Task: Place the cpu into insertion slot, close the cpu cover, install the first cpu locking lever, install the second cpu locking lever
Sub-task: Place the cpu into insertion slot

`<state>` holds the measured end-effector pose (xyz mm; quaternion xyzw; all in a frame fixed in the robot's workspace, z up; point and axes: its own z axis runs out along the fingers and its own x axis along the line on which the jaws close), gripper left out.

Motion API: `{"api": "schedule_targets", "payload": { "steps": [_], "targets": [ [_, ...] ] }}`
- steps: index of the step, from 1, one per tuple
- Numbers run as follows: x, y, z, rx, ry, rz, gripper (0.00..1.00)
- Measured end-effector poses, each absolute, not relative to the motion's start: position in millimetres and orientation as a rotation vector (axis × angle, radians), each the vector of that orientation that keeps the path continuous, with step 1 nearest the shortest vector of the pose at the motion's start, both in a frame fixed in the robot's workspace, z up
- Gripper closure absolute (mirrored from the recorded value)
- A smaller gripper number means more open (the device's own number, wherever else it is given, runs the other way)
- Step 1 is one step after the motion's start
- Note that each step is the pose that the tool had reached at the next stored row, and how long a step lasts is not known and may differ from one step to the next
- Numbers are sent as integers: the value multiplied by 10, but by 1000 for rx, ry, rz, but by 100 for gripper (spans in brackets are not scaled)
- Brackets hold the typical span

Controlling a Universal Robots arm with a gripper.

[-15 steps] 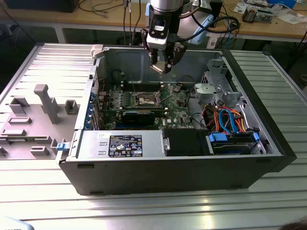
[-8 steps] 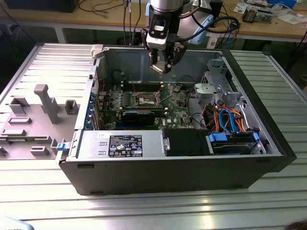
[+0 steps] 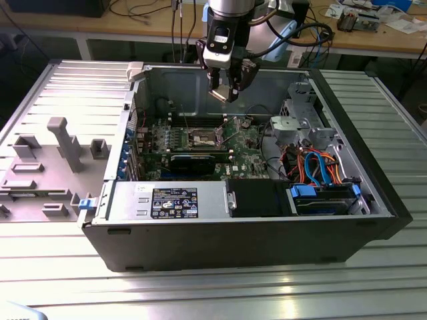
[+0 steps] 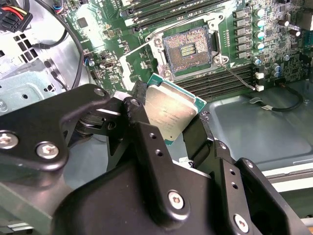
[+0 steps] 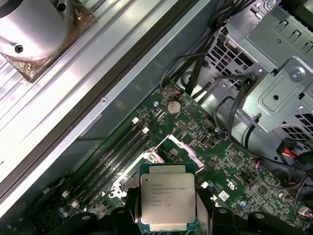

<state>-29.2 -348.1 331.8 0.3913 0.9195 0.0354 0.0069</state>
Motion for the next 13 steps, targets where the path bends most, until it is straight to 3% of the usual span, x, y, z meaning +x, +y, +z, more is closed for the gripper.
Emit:
{"api": "schedule_targets", "payload": {
  "steps": [13],
  "targets": [
    [-292, -3481, 3318, 1252, 2861, 103, 45]
  ]
}}
